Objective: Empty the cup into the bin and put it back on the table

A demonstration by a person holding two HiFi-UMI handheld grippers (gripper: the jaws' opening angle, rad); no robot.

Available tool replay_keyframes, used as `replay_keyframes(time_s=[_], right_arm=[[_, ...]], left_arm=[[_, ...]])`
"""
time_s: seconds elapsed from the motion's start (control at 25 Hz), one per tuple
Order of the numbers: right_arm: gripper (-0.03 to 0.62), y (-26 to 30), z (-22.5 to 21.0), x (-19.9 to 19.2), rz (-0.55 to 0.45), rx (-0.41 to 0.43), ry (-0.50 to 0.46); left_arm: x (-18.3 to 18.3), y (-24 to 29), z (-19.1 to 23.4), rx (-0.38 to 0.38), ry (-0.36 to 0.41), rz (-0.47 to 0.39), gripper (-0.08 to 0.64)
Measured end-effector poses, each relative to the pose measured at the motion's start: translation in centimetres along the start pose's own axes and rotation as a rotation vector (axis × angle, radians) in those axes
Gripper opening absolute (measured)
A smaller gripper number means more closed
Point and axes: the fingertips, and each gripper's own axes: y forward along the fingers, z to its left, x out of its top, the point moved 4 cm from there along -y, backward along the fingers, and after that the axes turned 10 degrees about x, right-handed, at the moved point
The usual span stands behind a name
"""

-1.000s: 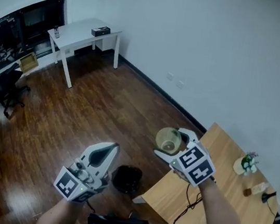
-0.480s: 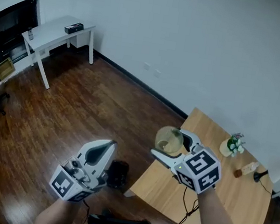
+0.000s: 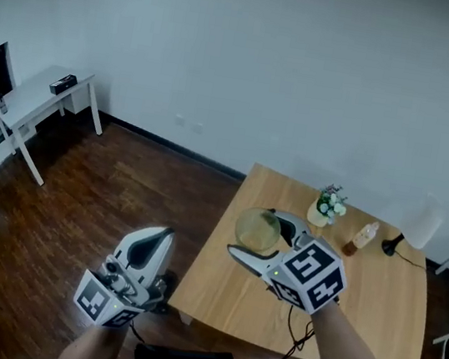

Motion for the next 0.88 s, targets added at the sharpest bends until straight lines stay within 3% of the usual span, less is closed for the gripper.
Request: replay_keyframes(time_s=[0.88], right_arm=[[0.394, -26.8, -3.9, -14.4, -0.036, -0.233, 0.160]], left_arm=[[-9.9, 12.4, -24.3, -0.216, -0.126, 0.064, -0.008]])
